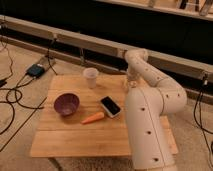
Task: Stand the bottle upright
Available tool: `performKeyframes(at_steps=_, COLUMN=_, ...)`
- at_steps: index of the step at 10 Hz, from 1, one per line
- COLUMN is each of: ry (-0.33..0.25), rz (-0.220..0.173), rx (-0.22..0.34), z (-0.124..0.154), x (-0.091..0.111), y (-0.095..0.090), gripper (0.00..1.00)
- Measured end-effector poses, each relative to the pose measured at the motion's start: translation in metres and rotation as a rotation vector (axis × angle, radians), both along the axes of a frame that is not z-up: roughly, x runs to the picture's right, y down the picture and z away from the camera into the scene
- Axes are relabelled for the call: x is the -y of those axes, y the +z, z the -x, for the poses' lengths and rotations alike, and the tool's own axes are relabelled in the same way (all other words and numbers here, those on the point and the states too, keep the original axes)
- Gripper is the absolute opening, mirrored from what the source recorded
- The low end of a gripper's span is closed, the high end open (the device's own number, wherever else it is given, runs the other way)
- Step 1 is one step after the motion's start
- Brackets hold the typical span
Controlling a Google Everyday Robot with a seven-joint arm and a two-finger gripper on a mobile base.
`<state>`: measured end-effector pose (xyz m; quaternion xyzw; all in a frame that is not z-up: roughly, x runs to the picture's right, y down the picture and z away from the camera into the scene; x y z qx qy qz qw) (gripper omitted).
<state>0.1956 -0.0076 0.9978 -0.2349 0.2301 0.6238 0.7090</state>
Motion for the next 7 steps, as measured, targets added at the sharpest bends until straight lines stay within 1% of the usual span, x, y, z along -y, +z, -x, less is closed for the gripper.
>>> performKeyframes(at_steps=1, ry=-0.001, rz=0.001, rx=0.0, z=0.0, x=0.0, y=0.0, gripper=0.65)
performKeyframes(at_steps=3, ry=-0.018, rz=0.01, rx=0.021, z=0.0, x=-0.005, y=0.001, gripper=0.65)
performKeyframes(at_steps=7, ry=-0.063, rz=0.022, rx=0.059, z=-0.004, x=-0.012, y=0.006, gripper=0.65)
